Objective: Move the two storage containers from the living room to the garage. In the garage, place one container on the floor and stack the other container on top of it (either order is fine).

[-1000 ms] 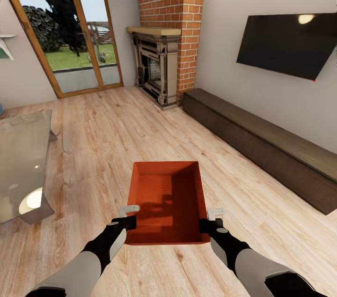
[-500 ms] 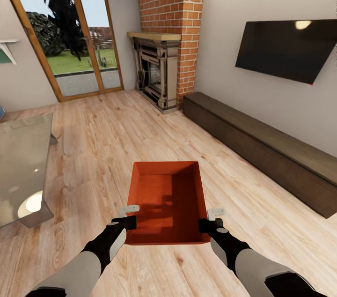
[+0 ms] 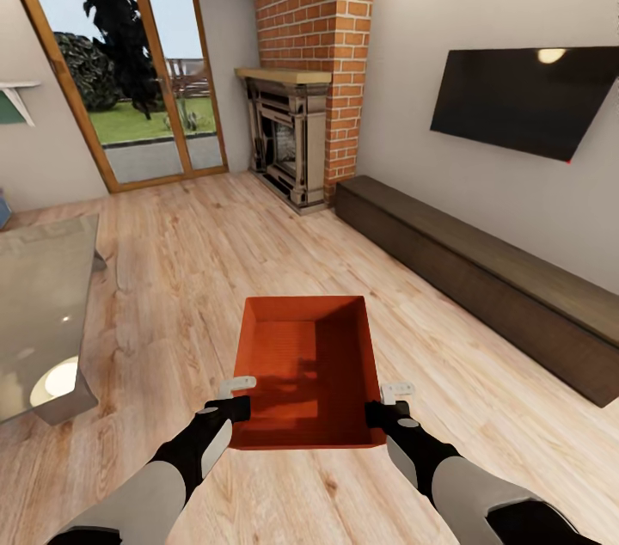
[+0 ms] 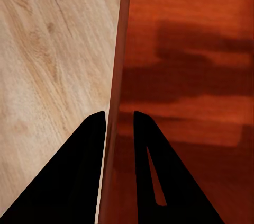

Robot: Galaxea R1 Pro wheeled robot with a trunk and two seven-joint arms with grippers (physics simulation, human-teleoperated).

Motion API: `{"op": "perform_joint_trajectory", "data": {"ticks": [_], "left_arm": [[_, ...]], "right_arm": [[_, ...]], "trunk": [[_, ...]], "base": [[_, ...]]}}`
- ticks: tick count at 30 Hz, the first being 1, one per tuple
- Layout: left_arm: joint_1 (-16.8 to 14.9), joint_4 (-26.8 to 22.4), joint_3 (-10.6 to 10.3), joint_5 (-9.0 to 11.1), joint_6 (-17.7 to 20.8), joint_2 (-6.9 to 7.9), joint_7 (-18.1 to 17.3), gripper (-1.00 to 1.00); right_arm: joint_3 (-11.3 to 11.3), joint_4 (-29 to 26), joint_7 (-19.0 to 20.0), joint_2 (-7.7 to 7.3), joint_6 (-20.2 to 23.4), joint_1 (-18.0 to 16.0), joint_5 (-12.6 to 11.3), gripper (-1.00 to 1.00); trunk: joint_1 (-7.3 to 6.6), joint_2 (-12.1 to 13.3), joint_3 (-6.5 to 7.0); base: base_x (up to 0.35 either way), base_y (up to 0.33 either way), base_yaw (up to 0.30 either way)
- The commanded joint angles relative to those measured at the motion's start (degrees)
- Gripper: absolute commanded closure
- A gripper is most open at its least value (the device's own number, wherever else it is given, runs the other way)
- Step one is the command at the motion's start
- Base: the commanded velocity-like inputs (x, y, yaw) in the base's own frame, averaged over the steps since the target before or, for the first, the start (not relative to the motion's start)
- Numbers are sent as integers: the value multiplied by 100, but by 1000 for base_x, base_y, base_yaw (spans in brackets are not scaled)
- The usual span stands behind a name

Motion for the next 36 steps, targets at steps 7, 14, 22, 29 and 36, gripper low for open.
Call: {"op": "perform_joint_trajectory", "data": {"ticks": [7,14,22,29,36], "left_arm": [[-5,-33,79,-97,-12,24,102,100],[-5,-33,79,-97,-12,24,102,100],[-6,-33,79,-97,-12,24,102,100],[-5,-33,79,-97,-12,24,102,100],[-5,-33,79,-97,-12,22,102,100]], "right_arm": [[5,24,-34,-3,-23,-2,-94,100],[5,24,-34,-3,-23,-2,-94,100],[5,24,-34,-3,-23,-2,-94,100],[5,24,-34,-3,-23,-2,-94,100],[5,24,-34,-3,-23,-2,-94,100]], "trunk": [[1,-5,58],[1,-5,121],[1,-5,194],[1,-5,258],[1,-5,321]], "base": [[0,0,0],[0,0,0],[0,0,0],[0,0,0],[0,0,0]]}}
